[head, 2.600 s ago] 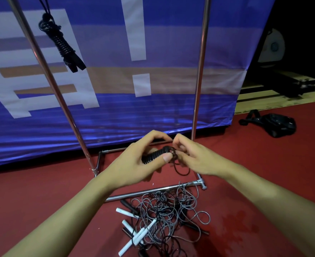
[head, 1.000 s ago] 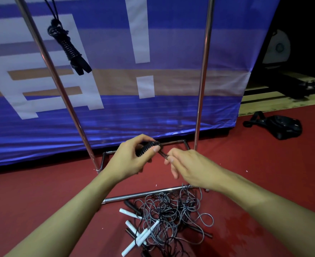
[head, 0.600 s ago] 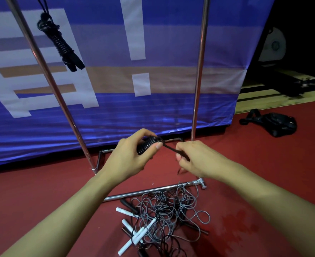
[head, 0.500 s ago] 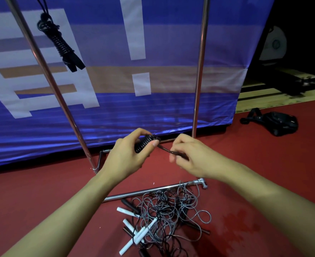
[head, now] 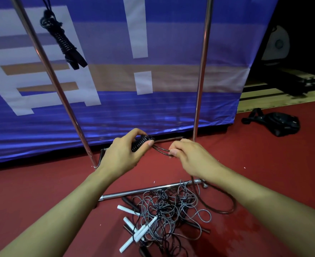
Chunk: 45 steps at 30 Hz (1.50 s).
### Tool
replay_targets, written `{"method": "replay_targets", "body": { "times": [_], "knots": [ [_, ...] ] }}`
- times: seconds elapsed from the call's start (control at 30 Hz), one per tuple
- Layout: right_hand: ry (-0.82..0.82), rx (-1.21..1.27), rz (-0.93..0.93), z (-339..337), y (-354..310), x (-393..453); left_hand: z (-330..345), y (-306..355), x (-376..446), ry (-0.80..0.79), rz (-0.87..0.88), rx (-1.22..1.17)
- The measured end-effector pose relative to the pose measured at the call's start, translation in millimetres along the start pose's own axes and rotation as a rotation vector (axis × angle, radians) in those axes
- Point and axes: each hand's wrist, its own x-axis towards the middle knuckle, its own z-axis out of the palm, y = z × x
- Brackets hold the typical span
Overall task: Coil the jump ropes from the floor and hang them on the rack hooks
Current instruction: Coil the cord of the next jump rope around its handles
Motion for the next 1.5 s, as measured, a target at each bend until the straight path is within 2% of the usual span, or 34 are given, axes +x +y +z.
{"method": "replay_targets", "body": {
  "times": [0.07,0.13,0.23,0.3,0.43,0.57,0.77,0.83,0.93,1.0,1.1,1.3,1.5],
  "knots": [
    [-0.027,0.014,0.068,-2,-4,0,1,-4,1,0.007,-0.001,0.031],
    [-0.126,0.050,0.118,-2,-11,-2,2,-7,2,0.011,-0.005,0.055],
    [-0.384,0.399,0.239,6,-21,-9,1,-12,3,0.017,-0.023,0.103],
    [-0.472,0.512,0.276,7,-23,-11,1,-17,3,0.010,-0.041,0.150],
    [-0.525,0.659,0.352,-4,-30,-10,2,-23,2,-0.003,-0.088,0.226],
    [-0.632,0.653,0.337,-8,-34,-12,0,-30,7,0.010,-0.149,0.254],
    [-0.617,0.685,0.341,-15,-33,-13,-5,-50,8,0.016,-0.241,0.317],
    [-0.645,0.636,0.306,-19,-32,-15,-12,-59,9,0.064,-0.293,0.345],
    [-0.725,0.669,0.220,-29,-35,-23,-35,-98,3,0.183,-0.470,0.337],
    [-0.675,0.609,0.142,-31,-37,-28,-49,-128,-10,0.157,-0.561,0.310],
    [-0.511,0.405,0.073,-26,-36,-29,-56,-137,-19,0.076,-0.536,0.195],
    [-0.380,0.295,0.092,-3,-16,-17,-55,-70,-5,0.014,-0.286,0.020],
    [-0.164,0.173,-0.005,3,-13,-7,-56,12,-13,-0.267,-0.143,-0.386]
  ]
}}
